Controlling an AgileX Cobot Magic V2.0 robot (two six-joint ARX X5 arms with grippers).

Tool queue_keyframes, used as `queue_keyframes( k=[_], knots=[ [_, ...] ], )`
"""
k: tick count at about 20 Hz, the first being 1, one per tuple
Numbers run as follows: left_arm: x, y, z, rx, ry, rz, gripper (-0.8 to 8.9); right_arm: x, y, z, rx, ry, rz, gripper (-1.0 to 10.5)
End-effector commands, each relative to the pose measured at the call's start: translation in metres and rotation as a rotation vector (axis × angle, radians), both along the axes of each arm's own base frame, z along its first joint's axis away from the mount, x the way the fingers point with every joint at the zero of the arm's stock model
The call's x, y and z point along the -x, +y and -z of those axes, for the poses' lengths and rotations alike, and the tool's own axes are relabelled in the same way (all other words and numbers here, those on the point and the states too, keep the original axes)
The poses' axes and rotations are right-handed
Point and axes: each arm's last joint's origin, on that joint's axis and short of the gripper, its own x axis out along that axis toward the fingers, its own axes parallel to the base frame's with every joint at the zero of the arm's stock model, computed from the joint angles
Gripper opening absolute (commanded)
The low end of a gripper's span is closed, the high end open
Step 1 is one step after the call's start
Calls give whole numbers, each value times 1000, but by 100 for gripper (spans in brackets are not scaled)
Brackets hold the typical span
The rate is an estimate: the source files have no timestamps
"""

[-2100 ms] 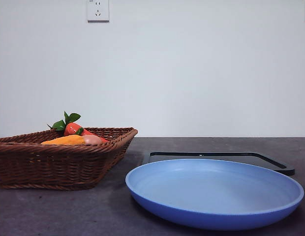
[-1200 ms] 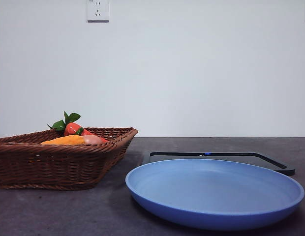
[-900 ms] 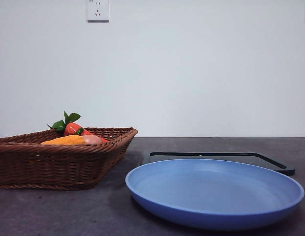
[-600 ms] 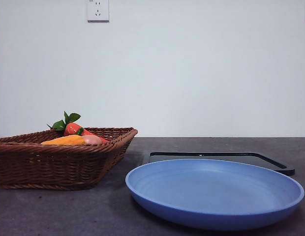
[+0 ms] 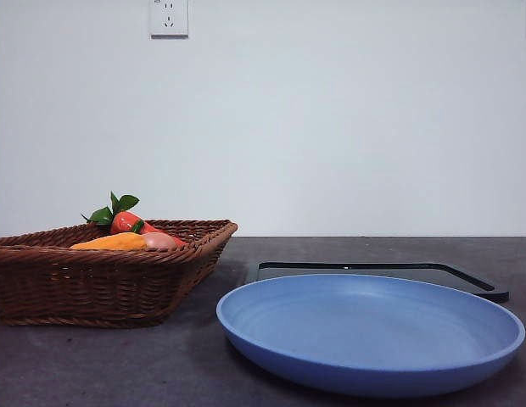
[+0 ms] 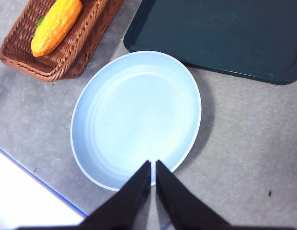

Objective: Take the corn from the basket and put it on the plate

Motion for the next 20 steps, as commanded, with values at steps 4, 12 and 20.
queue_keyframes(
  k=[4,12,20],
  knots=[
    [-2,0,-5,-6,-24,8,406,-4,0,-6,-2,-20,20,316],
    [-3,0,-7,1,-43,2,406,-46,10,16,-6,112,19,313],
    [-3,0,-7,1,-42,2,406,-102,36,77,35,315,-56,285]
  ],
)
